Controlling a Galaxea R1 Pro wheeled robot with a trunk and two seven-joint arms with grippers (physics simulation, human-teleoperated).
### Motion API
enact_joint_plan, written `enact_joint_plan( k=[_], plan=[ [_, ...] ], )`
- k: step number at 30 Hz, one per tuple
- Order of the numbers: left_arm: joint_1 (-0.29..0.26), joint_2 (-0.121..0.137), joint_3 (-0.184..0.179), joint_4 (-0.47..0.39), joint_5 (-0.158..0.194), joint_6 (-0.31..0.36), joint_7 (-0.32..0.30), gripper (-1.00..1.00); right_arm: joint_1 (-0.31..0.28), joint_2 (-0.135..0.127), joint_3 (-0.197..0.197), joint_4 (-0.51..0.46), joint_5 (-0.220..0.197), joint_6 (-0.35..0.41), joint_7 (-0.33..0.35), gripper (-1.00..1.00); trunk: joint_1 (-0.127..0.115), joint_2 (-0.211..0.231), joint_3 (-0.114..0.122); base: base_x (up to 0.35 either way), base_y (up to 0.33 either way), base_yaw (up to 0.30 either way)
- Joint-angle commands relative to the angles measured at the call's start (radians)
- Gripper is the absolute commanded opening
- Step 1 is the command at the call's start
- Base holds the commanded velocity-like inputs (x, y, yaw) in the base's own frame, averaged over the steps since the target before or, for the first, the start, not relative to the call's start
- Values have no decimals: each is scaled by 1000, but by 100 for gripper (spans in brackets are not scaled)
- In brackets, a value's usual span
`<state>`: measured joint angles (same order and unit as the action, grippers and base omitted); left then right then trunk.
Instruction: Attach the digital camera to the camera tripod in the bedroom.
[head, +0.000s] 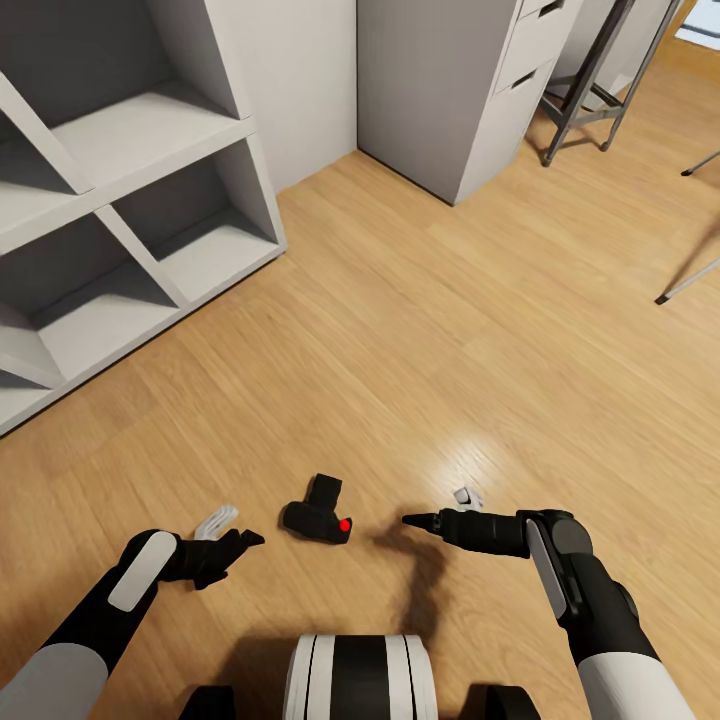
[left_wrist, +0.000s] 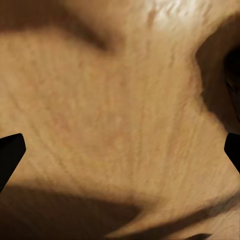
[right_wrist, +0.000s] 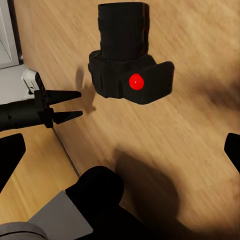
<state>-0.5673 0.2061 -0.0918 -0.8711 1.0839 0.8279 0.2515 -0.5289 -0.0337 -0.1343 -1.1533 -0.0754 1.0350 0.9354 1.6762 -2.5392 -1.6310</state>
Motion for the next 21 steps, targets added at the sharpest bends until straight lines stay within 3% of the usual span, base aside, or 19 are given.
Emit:
enact_joint_plan(
  k=[1, 11, 21],
  plan=[
    [0, 1, -3, -1, 10, 0, 9, 100, 0, 0, -1, 0, -7, 8, -3, 100, 0, 0, -1, 0, 0, 0],
    [0, 0, -5, -62, 8, 2, 8, 100, 0, 1, 0, 0, -7, 7, -3, 100, 0, 0, -1, 0, 0, 0],
    [0, 5, -3, -305, -17, -1, 17, 100, 0, 4, 1, 2, -9, 4, -5, 100, 0, 0, -1, 0, 0, 0]
  ],
)
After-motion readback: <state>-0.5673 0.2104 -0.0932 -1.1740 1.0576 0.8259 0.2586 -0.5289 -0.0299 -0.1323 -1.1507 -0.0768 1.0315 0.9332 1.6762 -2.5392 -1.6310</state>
